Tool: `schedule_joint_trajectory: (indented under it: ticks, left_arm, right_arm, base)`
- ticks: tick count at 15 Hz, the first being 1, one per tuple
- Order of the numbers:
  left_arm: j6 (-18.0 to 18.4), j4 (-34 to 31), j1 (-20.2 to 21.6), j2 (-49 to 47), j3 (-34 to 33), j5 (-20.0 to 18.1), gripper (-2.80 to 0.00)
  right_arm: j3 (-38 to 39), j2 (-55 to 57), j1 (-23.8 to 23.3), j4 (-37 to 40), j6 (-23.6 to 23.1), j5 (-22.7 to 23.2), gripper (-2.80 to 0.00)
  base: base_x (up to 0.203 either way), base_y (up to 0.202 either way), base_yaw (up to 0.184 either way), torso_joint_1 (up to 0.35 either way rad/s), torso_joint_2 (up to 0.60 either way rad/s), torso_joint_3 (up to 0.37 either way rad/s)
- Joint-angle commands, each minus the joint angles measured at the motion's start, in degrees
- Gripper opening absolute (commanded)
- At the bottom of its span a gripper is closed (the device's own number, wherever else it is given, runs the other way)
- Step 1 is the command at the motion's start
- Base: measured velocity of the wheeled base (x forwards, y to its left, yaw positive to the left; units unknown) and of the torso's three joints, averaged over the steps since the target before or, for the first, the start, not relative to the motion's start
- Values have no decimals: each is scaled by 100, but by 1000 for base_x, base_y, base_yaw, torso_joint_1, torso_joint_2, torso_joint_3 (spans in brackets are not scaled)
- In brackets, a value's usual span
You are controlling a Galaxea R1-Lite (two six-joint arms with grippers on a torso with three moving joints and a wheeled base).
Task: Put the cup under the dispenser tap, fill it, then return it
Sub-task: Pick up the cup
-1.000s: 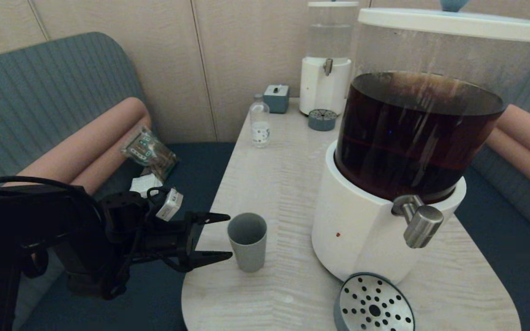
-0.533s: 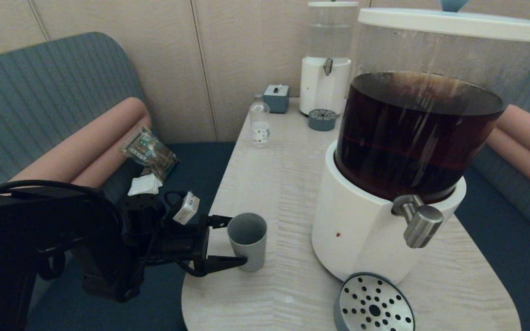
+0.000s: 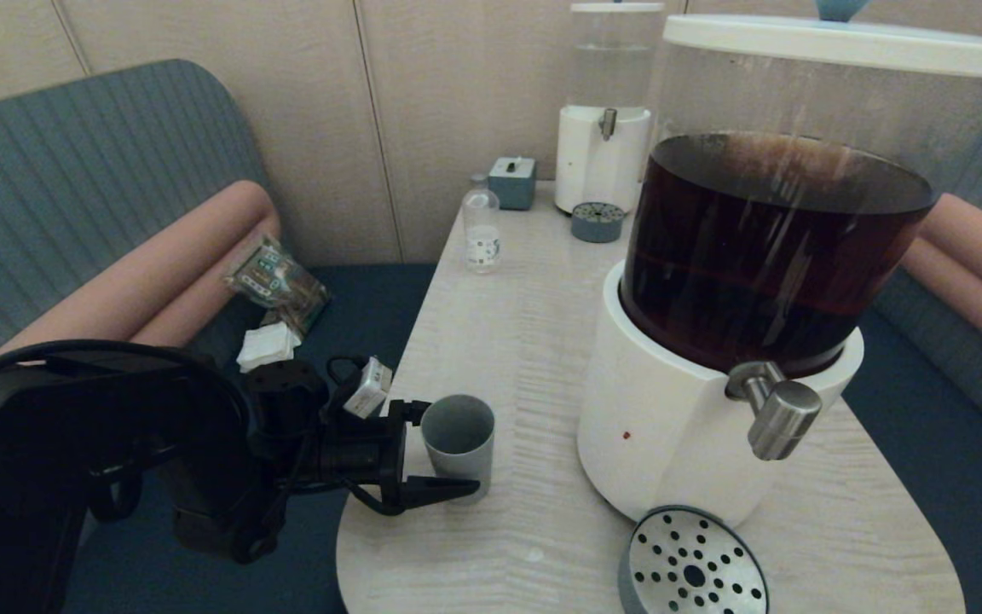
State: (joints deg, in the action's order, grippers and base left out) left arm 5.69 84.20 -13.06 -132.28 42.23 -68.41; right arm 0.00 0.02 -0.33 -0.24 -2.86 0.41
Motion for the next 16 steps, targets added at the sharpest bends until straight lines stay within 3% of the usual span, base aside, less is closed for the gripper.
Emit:
schedule_joint_trajectory:
  ticks: [1, 6, 7, 16]
  left_arm:
    - [2, 53, -44, -17, 5, 5, 0]
    - [-41, 114, -101, -96, 99, 65, 0]
    - [-42, 114, -101, -105, 110, 81, -280]
    - [-145, 132, -94, 228, -179, 120, -280]
  right_arm:
    - [53, -20, -2, -2, -4, 3, -280]
    - [53, -20, -2, -2, -4, 3, -280]
    - [53, -20, -2, -2, -4, 3, -280]
    - [53, -20, -2, -2, -4, 3, -280]
  base:
    - [0, 0, 0, 0, 0, 0]
    - [0, 0, 0, 0, 0, 0]
    - [0, 0, 0, 0, 0, 0]
    - [0, 0, 0, 0, 0, 0]
